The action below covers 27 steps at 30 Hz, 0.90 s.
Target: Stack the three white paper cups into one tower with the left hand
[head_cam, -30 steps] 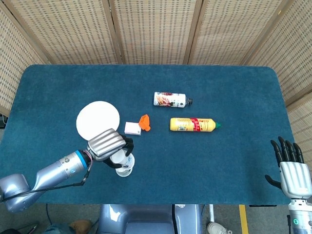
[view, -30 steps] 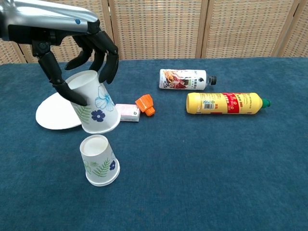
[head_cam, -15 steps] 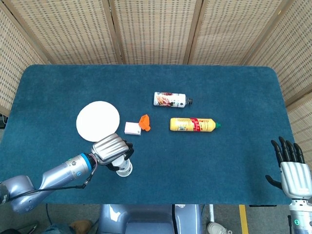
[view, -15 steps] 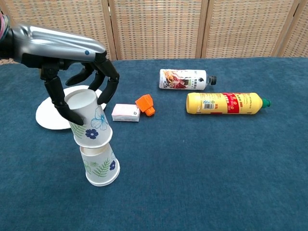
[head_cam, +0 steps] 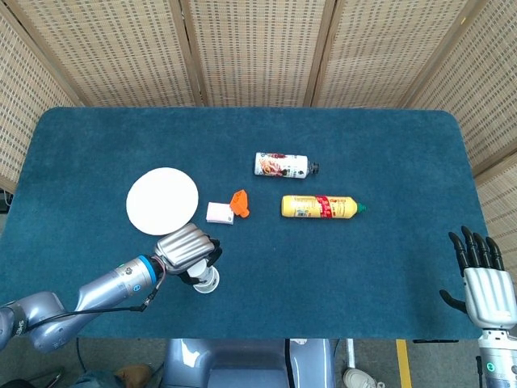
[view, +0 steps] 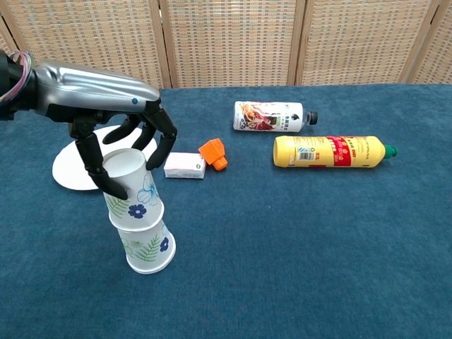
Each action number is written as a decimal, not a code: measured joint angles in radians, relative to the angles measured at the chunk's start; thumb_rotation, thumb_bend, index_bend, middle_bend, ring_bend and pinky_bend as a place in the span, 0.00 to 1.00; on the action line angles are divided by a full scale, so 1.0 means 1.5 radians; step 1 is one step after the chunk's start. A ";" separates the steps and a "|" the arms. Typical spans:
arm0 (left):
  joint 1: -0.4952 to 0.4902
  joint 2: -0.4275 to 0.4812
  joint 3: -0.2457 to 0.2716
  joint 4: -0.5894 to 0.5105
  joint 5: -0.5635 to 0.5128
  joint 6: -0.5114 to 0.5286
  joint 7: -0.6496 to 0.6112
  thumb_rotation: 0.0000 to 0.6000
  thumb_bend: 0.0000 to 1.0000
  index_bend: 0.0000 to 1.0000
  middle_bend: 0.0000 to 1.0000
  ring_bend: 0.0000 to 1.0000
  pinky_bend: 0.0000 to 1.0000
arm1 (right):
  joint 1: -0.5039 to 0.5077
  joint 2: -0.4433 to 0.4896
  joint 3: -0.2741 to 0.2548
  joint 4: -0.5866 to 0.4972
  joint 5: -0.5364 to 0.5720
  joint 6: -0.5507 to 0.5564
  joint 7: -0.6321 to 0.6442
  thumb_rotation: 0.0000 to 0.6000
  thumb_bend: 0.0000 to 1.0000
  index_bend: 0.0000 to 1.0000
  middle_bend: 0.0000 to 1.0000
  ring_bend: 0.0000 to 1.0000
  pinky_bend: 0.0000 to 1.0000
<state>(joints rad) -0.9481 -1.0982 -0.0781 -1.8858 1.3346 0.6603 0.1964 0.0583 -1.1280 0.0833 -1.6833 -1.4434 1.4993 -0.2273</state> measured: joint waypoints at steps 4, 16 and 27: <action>-0.001 -0.004 0.003 0.003 0.001 -0.002 -0.004 1.00 0.23 0.57 0.45 0.49 0.60 | 0.000 0.000 0.000 0.000 0.001 0.000 0.000 1.00 0.00 0.00 0.00 0.00 0.00; -0.006 0.014 0.008 -0.002 0.012 -0.023 -0.037 1.00 0.04 0.25 0.15 0.14 0.41 | 0.000 -0.001 0.001 0.001 0.002 0.000 -0.001 1.00 0.00 0.00 0.00 0.00 0.00; 0.019 0.038 0.008 -0.008 0.044 0.032 -0.056 1.00 0.00 0.00 0.00 0.00 0.00 | -0.001 0.000 -0.001 -0.001 -0.003 0.003 0.000 1.00 0.00 0.00 0.00 0.00 0.00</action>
<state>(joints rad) -0.9198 -1.0411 -0.0658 -1.8982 1.3999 0.7088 0.1124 0.0570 -1.1275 0.0819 -1.6848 -1.4480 1.5033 -0.2277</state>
